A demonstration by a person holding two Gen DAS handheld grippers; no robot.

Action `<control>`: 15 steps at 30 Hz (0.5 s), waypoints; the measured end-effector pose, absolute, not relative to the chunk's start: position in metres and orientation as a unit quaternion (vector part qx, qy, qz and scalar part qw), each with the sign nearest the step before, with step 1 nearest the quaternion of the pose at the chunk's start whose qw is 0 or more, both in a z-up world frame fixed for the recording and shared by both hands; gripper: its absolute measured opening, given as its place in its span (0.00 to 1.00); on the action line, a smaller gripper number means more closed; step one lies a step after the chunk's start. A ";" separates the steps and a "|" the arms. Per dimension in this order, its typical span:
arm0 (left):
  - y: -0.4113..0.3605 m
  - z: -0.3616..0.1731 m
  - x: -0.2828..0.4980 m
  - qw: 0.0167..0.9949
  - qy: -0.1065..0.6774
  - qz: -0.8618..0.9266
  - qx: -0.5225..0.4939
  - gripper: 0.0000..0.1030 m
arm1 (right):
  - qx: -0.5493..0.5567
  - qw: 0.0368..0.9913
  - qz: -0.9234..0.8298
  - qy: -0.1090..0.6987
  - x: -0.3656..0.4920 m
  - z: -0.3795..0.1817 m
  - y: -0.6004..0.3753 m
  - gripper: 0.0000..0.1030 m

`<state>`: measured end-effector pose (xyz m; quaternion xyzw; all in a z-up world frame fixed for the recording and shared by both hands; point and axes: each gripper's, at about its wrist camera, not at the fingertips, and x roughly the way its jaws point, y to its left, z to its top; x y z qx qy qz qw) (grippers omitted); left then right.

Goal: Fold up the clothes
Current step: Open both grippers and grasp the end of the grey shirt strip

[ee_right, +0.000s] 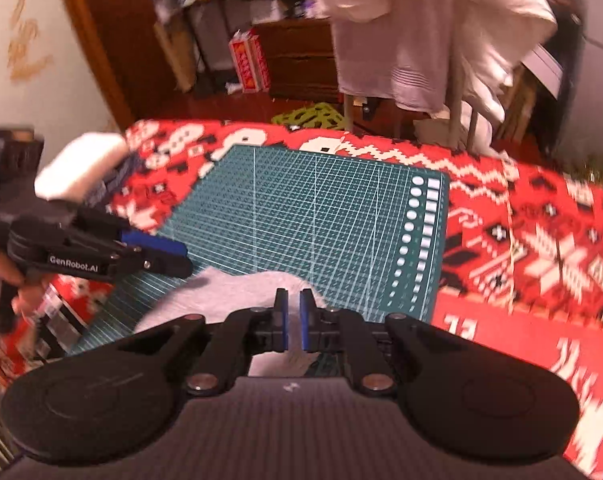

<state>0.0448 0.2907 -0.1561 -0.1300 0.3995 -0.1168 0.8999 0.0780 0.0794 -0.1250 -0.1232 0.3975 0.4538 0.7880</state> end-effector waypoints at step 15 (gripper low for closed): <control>0.266 -0.153 0.038 0.920 0.375 -0.116 0.007 0.06 | -0.177 0.755 0.505 0.379 0.051 -0.121 0.113 0.08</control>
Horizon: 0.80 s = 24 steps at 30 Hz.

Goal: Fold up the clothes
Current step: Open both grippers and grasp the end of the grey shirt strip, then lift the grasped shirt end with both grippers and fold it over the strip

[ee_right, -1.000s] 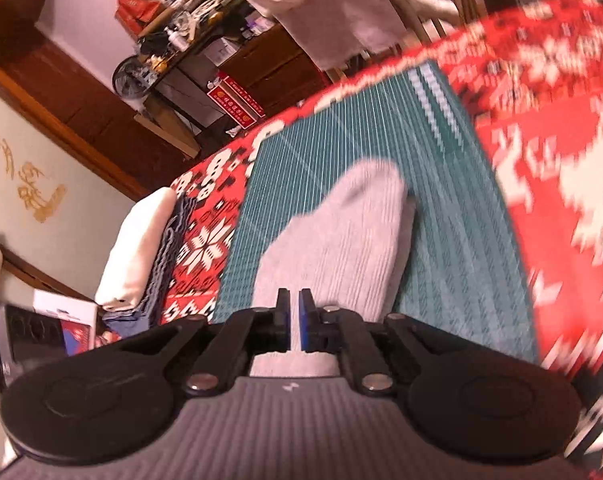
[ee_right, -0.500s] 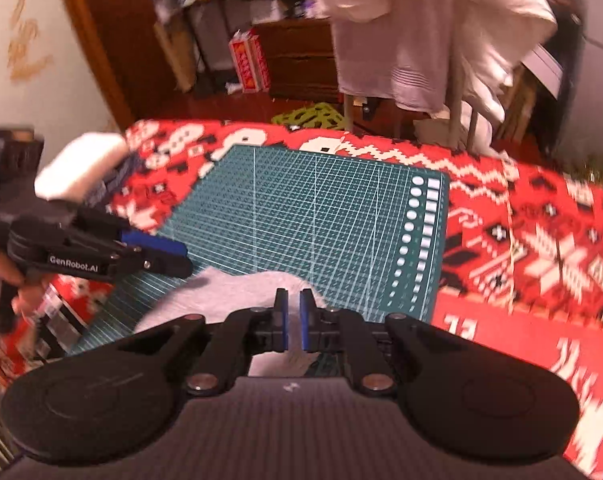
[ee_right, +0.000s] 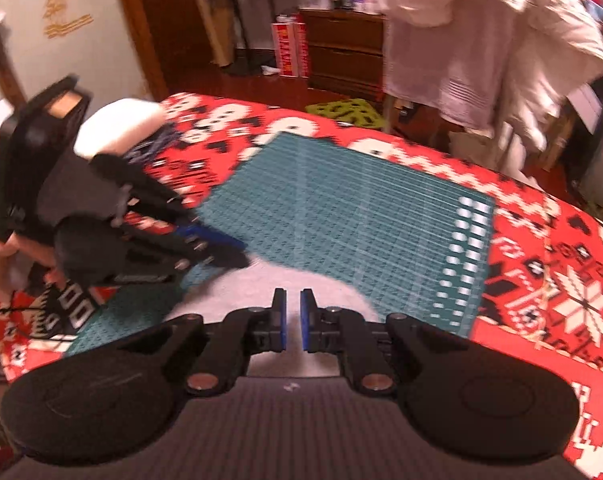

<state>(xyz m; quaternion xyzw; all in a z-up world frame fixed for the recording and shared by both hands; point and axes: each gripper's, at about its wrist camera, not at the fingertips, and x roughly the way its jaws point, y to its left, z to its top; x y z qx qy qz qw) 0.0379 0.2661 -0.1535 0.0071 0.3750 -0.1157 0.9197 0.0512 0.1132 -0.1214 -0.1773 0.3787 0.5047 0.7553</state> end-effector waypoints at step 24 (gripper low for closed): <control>0.233 -0.121 -0.044 0.941 0.275 -0.163 0.113 0.05 | -0.193 0.756 0.530 0.333 -0.012 -0.146 0.140 0.08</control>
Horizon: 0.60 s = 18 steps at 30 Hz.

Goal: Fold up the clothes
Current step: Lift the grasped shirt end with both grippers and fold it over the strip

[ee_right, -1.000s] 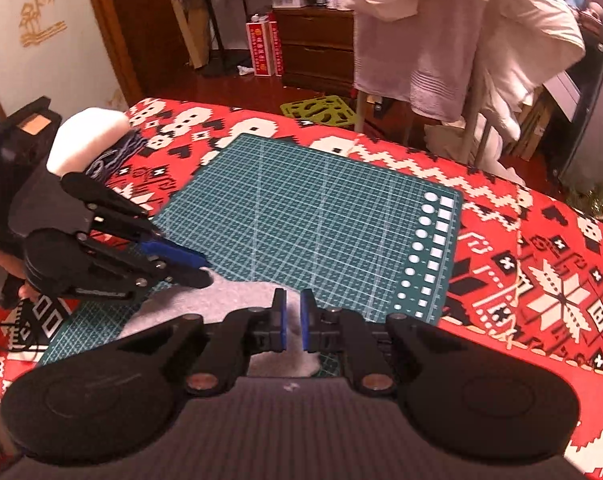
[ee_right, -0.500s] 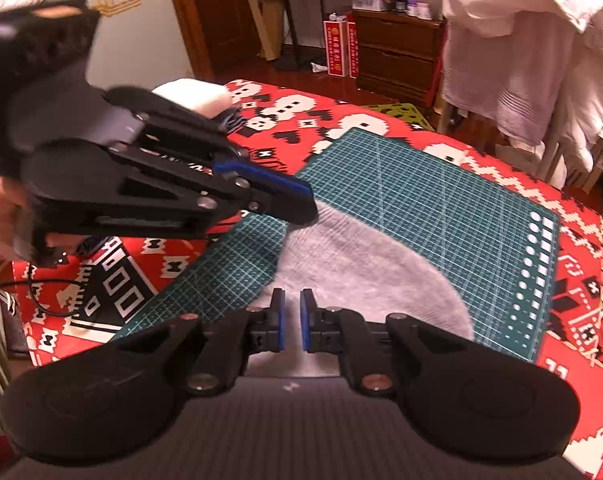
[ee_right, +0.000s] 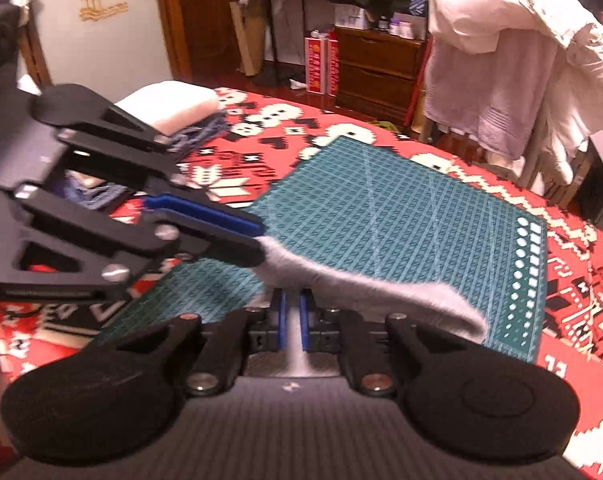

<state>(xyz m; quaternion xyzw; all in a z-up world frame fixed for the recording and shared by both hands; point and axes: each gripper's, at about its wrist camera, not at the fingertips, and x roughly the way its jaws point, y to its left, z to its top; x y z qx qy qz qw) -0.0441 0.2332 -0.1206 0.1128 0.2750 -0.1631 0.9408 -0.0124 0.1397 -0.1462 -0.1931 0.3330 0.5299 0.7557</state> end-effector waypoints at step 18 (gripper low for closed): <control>0.211 -0.144 -0.062 0.925 0.313 -0.178 0.124 0.13 | -0.066 0.832 0.438 0.333 0.024 -0.121 0.038 0.10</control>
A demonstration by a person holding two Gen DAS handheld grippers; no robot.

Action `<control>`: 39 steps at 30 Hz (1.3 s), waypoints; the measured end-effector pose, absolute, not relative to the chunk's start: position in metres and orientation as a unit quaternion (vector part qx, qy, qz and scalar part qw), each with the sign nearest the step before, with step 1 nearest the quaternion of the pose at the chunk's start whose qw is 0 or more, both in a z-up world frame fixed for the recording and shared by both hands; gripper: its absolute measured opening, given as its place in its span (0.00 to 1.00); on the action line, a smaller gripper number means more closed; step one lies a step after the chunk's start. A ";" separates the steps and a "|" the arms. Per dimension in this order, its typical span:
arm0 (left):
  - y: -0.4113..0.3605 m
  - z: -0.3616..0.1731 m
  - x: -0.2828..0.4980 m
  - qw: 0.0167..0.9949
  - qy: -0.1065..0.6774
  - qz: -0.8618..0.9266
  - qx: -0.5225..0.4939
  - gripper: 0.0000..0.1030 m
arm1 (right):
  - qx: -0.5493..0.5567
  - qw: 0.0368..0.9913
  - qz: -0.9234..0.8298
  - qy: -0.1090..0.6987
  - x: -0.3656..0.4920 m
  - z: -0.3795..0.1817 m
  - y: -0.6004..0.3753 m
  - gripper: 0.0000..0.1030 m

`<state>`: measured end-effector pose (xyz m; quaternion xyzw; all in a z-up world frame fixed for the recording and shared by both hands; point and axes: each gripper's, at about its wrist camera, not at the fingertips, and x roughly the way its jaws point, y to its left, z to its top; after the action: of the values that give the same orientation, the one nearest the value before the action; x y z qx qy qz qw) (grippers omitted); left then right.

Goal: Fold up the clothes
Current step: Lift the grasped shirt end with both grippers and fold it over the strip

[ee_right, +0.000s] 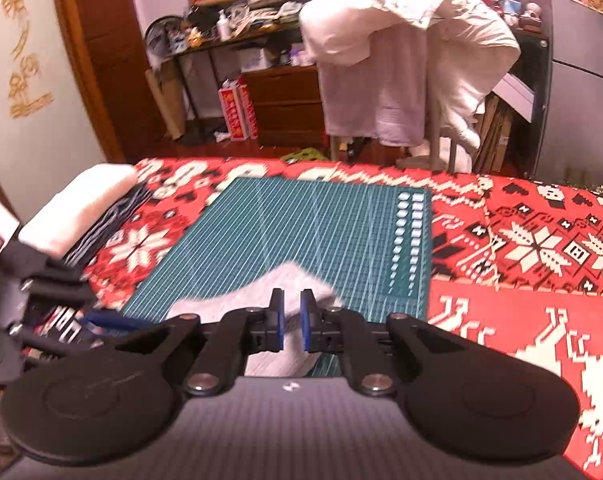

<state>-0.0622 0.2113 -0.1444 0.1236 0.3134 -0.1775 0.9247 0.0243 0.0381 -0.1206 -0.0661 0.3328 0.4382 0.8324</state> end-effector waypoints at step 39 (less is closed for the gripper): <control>0.212 -0.143 -0.046 0.935 0.316 -0.157 -0.024 0.03 | -0.049 0.814 0.450 0.365 0.003 -0.150 0.060 0.16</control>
<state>-0.0464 0.2117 -0.1428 -0.0242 0.3164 -0.1573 0.9352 0.0029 0.0598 -0.1498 -0.0489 0.3652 0.4496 0.8137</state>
